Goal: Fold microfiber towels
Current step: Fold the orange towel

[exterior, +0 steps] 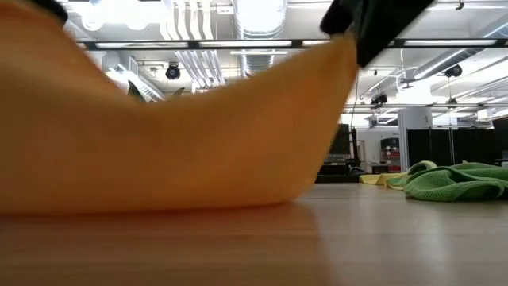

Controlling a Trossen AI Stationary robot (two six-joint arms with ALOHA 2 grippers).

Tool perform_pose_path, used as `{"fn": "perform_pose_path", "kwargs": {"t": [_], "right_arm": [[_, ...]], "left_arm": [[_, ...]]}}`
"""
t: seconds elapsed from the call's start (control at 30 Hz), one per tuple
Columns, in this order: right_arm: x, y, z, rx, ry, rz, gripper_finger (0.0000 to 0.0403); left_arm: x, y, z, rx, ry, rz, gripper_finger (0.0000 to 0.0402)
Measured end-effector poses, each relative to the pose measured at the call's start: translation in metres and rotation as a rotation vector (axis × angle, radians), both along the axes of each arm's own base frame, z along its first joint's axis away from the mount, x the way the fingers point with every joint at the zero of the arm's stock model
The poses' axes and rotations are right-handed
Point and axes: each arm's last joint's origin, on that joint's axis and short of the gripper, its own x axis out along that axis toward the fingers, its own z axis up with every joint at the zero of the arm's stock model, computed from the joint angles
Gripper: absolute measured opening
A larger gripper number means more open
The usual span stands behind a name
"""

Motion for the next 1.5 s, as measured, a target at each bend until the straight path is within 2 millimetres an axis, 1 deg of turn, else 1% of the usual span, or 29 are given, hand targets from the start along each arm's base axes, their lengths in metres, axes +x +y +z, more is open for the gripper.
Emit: {"fn": "perform_pose_path", "kwargs": {"t": [0.2,0.3,0.43,0.5,0.6,0.73,0.8,0.9,1.0,1.07,1.13,1.2,1.23,1.3,1.33,1.43,1.5], "right_arm": [[-0.022,-0.016,0.041,-0.029,-0.098,-0.119,0.0009],[-0.034,-0.026,0.060,-0.061,-0.161,-0.184,0.0009],[-0.044,-0.046,0.083,-0.150,-0.225,-0.277,0.0009],[-0.046,-0.059,0.099,-0.182,-0.264,-0.336,0.0009],[-0.049,-0.078,0.129,-0.217,-0.334,-0.418,0.0008],[-0.048,-0.097,0.168,-0.283,-0.434,-0.417,0.0008],[-0.047,-0.108,0.184,-0.336,-0.466,-0.423,0.0008],[-0.046,-0.127,0.200,-0.426,-0.468,-0.434,0.0008],[-0.046,-0.148,0.210,-0.478,-0.463,-0.462,0.0008],[-0.046,-0.158,0.214,-0.489,-0.464,-0.482,0.0008],[-0.046,-0.164,0.216,-0.458,-0.459,-0.481,0.0008],[-0.045,-0.164,0.213,-0.392,-0.453,-0.477,0.0008],[-0.044,-0.162,0.208,-0.355,-0.440,-0.476,0.0008],[-0.043,-0.150,0.191,-0.272,-0.384,-0.470,0.0008],[-0.041,-0.142,0.180,-0.234,-0.348,-0.469,0.0008],[-0.042,-0.107,0.138,-0.164,-0.247,-0.462,0.0008],[-0.046,-0.081,0.115,-0.113,-0.219,-0.461,0.0008]], "left_arm": [[-0.016,0.025,0.045,-0.095,-0.182,0.087,0.0000],[-0.024,0.038,0.062,-0.060,-0.282,0.131,0.0000],[-0.035,0.059,0.082,0.052,-0.416,0.222,0.0000],[-0.042,0.072,0.093,0.073,-0.475,0.303,0.0000],[-0.054,0.095,0.114,0.050,-0.551,0.410,0.0000],[-0.066,0.119,0.140,0.130,-0.611,0.434,0.0000],[-0.070,0.129,0.151,0.186,-0.628,0.452,0.0000],[-0.074,0.142,0.163,0.285,-0.638,0.483,0.0000],[-0.072,0.149,0.168,0.372,-0.626,0.511,0.0000],[-0.073,0.154,0.169,0.397,-0.623,0.535,0.0000],[-0.072,0.157,0.167,0.404,-0.622,0.525,0.0000],[-0.068,0.155,0.161,0.380,-0.615,0.480,0.0000],[-0.064,0.152,0.154,0.356,-0.601,0.453,0.0000],[-0.057,0.147,0.135,0.296,-0.553,0.422,0.0000],[-0.054,0.144,0.125,0.253,-0.525,0.413,0.0000],[-0.035,0.127,0.084,0.085,-0.429,0.355,0.0000],[-0.025,0.114,0.055,-0.002,-0.364,0.326,0.0000]]}}
